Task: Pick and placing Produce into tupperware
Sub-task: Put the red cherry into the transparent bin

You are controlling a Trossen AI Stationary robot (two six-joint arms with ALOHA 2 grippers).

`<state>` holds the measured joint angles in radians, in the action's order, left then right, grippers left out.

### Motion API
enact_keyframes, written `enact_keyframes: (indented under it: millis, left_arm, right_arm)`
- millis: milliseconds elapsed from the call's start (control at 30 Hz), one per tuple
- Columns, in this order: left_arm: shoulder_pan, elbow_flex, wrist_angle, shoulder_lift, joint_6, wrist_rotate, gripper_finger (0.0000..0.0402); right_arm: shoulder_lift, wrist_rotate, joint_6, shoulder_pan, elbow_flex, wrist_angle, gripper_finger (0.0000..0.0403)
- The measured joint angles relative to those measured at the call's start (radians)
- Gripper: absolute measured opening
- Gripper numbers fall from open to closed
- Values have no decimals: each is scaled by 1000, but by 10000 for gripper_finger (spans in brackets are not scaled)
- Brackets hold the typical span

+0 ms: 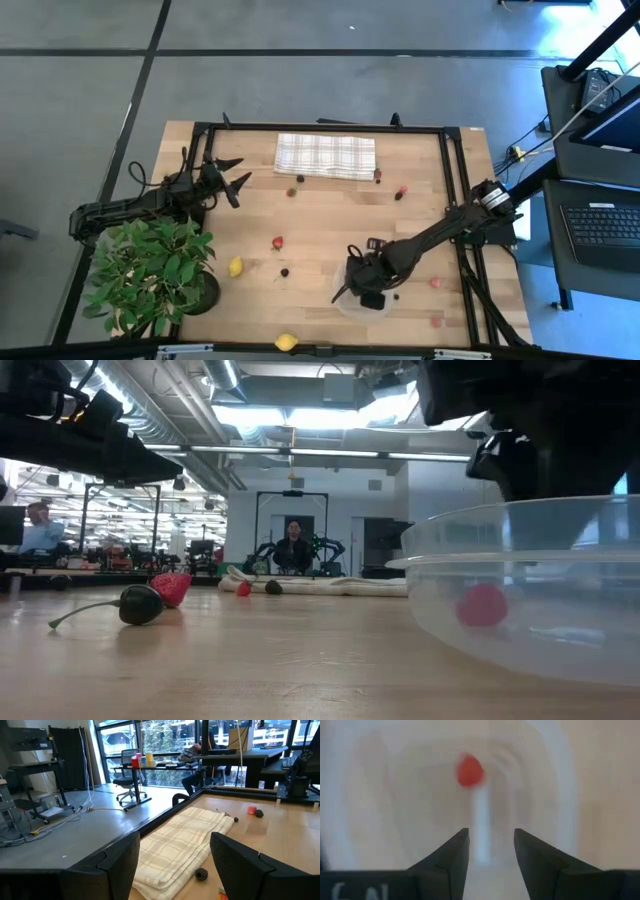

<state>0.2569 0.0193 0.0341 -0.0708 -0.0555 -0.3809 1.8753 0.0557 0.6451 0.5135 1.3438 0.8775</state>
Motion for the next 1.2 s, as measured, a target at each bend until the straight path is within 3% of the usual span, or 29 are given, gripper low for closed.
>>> enact_keyframes:
  millis: [267, 567, 900, 1200]
  left_arm:
    - [0, 0, 2, 0, 1, 0, 237]
    - [0, 0, 1, 0, 2, 0, 237]
    - [0, 0, 0, 0, 2, 0, 237]
    - [0, 0, 0, 0, 2, 0, 237]
  right_arm:
    - [-160, 163, 194, 102, -65, 183, 159]
    - [-384, 179, 409, 195, -248, 190, 159]
    - [-406, 126, 342, 225, -512, -42, 159]
    - [-406, 66, 342, 225, -594, -203, 159]
